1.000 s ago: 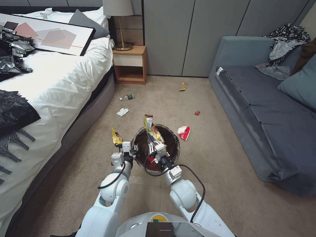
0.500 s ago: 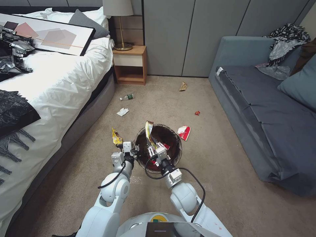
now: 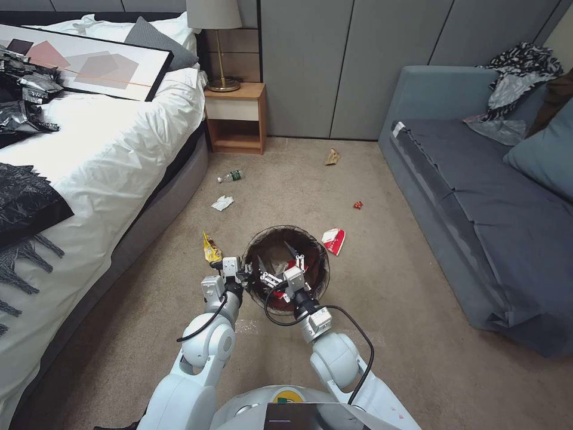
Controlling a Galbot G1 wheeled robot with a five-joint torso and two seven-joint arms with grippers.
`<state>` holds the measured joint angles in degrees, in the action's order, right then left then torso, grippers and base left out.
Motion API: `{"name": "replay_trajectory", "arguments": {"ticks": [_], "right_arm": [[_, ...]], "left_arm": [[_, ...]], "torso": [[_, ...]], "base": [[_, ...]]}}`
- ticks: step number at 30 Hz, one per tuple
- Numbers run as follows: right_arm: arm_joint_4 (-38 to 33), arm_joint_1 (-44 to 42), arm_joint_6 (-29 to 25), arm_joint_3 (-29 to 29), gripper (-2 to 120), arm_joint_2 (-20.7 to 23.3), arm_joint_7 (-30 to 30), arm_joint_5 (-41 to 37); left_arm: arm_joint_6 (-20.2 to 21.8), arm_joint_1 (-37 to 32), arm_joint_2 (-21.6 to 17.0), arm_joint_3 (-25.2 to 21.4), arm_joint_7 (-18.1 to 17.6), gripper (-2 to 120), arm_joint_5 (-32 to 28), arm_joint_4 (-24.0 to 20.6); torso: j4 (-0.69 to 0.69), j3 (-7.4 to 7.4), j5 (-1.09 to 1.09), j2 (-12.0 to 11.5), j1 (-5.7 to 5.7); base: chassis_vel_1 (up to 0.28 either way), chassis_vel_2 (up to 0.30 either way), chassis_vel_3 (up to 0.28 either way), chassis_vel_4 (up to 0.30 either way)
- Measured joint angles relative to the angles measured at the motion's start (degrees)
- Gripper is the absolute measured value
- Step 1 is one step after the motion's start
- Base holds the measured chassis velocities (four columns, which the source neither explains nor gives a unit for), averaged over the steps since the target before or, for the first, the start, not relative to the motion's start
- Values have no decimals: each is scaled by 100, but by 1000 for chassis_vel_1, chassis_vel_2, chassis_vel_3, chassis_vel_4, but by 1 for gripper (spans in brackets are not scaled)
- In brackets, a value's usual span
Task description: Pick up the trash bin, then pick up the garbage from the floor and place it into the trash bin.
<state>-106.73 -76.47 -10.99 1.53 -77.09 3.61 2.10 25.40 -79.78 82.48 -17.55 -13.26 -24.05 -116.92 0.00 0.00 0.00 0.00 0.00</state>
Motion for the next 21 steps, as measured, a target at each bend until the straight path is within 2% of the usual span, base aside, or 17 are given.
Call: {"name": "replay_trajectory", "arguments": {"ticks": [1, 3, 4, 9, 13, 16, 21], "right_arm": [[0, 0, 0, 0, 89, 0, 0, 0], [-47, -23, -8, 34, 98, 11, -4, 9], [-74, -32, -17, 54, 99, 12, -7, 14], [-279, -87, -24, 199, 100, 3, 21, 13], [-613, -140, 9, 557, 100, -61, 123, -66], [-1017, -244, 121, 979, 100, -120, 451, -139], [-1258, -423, 220, 1247, 100, -144, 873, -182]], "left_arm": [[0, 0, 0, 0, 0, 2, 0, 0], [-1, 3, -8, -17, 4, 2, 2, 12], [-4, 3, -12, -27, 9, 2, 5, 19], [-57, 1, -38, -84, 56, 2, 41, 47], [-134, 1, -77, -149, 124, 2, 56, 53], [-214, 2, -105, -232, 195, 2, 118, 53], [-314, 5, -118, -294, 267, 2, 216, 70]], "torso": [[0, 0, 0, 0, 0], [0, 0, 0, 0, 0], [0, 0, 0, 0, 0], [0, 0, 0, 0, 0], [0, 0, 0, 0, 0], [0, 0, 0, 0, 0], [0, 0, 0, 0, 0]], "base": [[0, 0, 0, 0], [0, 0, 0, 0], [0, 0, 0, 0], [0, 0, 0, 0], [0, 0, 0, 0], [0, 0, 0, 0], [0, 0, 0, 0]]}}
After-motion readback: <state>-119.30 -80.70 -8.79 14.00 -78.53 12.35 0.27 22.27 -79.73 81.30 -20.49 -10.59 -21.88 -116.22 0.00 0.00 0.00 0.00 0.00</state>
